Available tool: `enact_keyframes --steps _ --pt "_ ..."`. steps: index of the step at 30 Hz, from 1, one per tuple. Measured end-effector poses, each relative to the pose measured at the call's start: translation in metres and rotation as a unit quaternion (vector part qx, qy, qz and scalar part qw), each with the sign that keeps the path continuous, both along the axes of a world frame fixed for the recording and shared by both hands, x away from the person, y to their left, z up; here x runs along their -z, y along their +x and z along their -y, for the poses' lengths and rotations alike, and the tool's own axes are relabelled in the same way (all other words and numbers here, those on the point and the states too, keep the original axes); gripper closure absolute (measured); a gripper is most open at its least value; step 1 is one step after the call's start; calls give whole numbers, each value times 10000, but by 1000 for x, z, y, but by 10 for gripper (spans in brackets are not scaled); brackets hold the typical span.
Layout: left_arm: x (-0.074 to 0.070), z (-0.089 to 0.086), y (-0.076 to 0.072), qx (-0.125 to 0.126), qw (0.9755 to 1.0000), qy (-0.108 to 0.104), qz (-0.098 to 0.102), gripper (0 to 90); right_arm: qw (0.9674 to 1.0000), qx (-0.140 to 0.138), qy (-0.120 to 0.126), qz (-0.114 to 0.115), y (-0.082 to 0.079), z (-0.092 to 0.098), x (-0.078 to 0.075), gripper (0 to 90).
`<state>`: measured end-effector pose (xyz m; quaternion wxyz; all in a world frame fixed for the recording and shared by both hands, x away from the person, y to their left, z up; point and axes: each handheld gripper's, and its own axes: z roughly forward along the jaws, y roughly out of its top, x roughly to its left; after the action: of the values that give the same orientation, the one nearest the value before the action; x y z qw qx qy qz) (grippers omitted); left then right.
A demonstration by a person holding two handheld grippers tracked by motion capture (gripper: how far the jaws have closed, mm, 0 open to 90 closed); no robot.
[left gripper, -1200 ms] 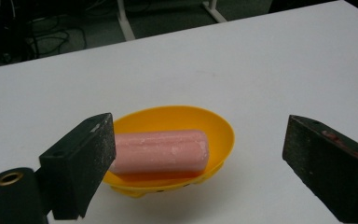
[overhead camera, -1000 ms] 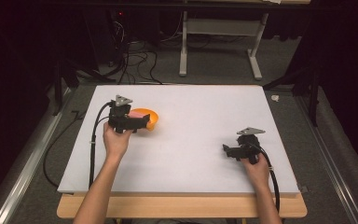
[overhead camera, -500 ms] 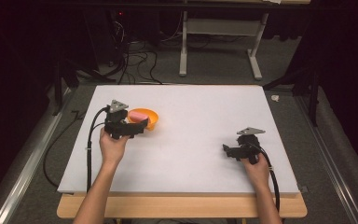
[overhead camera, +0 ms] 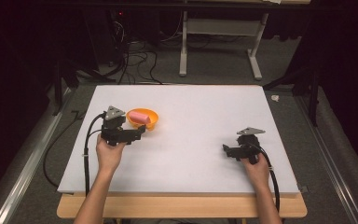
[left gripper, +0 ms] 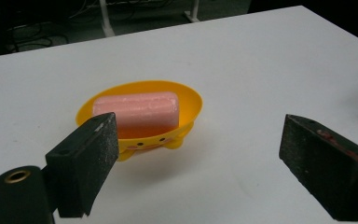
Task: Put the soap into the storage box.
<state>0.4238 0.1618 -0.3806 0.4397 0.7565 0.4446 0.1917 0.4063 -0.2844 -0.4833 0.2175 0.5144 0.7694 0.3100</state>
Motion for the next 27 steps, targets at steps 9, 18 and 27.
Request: enact_keyframes --steps 9,18,27 --pt "-1 4 -8 81 9999 78 68 128 10000 2 1 0 0 0 0 146" --pt "2 10 -18 258 9996 -6 67 129 10000 11 4 -4 0 0 0 146" --pt "4 12 -25 342 9994 -21 61 126 10000 3 0 1 0 0 0 146"
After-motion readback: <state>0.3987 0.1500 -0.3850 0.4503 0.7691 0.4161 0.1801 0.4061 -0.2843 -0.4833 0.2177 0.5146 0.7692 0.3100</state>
